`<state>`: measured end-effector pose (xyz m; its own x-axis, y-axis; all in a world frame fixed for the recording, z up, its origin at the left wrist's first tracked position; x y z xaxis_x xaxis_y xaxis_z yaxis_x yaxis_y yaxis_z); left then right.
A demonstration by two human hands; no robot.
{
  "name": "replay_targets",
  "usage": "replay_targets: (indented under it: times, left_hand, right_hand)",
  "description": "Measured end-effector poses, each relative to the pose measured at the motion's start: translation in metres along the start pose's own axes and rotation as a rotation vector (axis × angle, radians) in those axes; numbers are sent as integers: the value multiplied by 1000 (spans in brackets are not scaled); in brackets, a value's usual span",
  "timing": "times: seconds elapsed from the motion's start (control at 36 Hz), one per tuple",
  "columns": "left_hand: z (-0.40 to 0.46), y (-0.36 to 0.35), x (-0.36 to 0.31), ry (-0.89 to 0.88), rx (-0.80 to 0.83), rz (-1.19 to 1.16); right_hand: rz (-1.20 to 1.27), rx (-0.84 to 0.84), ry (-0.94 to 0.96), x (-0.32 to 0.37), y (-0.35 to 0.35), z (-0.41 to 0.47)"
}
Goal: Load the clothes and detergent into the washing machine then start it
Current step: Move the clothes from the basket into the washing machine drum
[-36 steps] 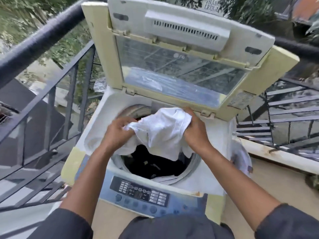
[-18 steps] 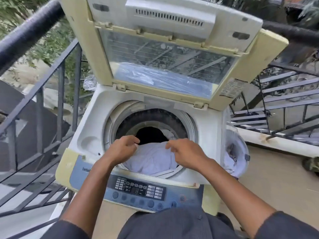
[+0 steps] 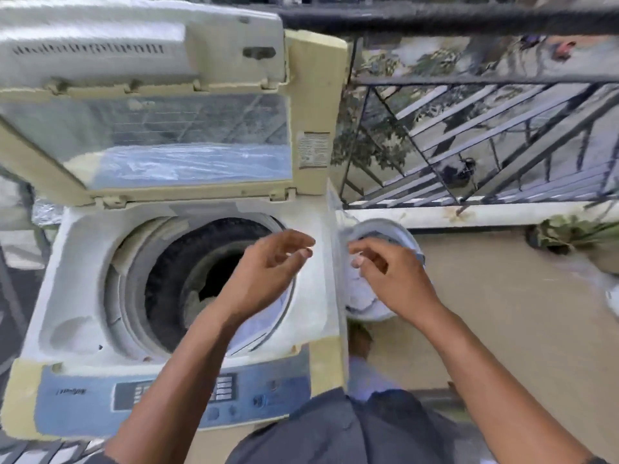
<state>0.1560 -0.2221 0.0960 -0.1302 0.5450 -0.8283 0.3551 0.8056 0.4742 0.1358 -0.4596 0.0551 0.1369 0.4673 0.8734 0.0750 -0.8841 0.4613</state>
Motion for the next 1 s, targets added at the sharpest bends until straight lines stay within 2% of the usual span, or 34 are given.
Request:
replay_targets:
  times: [0.14, 0.25, 0.33, 0.5, 0.64, 0.72, 0.86, 1.0]
  left_hand:
    - [38, -60, -39, -16, 106, -110]
    - [74, -110, -50, 58, 155, -151]
    - [100, -150, -44, 172, 179, -156]
    - [145, -228, -11, 494, 208, -214]
    - [176, -279, 24, 665, 147, -217]
    - [191, -301, 48, 732, 122, -193]
    - [209, -322, 80, 796, 51, -183]
    - [221, -332, 100, 831, 25, -176]
  right_hand:
    - [160, -97, -155, -48, 53, 5]
    - [235, -200, -283, -101, 88, 16]
    - [219, -203, -400, -147, 100, 30]
    - [45, -18, -504, -244, 87, 73]
    - [-61, 222, -565, -330, 58, 111]
    - [-150, 372, -585, -381, 41, 133]
    - [-256, 439, -605, -451, 14, 168]
    - [-373, 575, -640, -499, -7, 199]
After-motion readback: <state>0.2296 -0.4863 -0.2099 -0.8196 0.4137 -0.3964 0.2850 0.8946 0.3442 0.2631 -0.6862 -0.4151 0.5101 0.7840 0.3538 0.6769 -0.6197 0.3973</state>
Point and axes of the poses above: each hand's wrist, its own z-axis towards the middle knuckle, its own y-axis out of the back of the hand, x = y × z, the point moved 1 cm from there along z, towards the middle knuckle, and after that the axes turned 6 degrees about z, right-handed, at the moved point
